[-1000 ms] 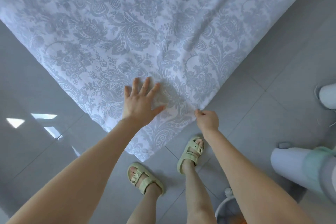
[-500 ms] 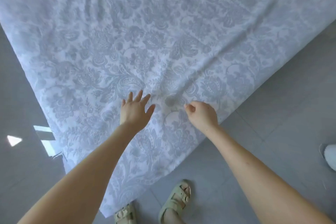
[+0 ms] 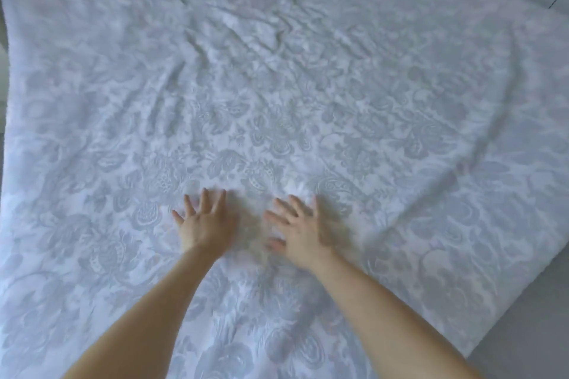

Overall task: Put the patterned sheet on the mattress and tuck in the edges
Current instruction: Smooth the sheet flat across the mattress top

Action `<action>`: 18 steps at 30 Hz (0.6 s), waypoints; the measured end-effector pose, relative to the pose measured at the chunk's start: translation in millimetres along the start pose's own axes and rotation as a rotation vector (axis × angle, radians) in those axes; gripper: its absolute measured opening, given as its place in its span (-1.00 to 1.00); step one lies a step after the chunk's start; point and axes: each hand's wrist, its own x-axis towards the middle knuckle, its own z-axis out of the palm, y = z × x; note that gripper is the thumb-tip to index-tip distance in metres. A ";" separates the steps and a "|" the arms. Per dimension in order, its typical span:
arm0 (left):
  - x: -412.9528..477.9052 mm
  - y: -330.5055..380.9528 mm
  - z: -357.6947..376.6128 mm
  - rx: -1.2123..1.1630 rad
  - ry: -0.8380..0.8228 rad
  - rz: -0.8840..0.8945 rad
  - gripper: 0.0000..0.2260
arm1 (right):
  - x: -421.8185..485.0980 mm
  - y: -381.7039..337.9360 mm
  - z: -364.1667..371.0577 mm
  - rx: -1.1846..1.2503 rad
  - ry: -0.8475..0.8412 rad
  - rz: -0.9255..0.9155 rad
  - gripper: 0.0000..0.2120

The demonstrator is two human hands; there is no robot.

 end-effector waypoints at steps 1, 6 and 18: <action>-7.1 14.4 19.3 -0.006 0.016 0.041 -0.48 | -16.5 34.9 22.4 0.000 0.060 0.121 -0.41; -78.6 55.3 63.8 0.030 -0.041 0.373 -0.51 | -125.4 114.2 61.1 0.188 0.016 0.702 -0.39; -10.8 152.6 -9.1 -0.209 0.086 0.197 -0.35 | -5.5 129.9 -10.2 0.057 -0.016 0.102 -0.43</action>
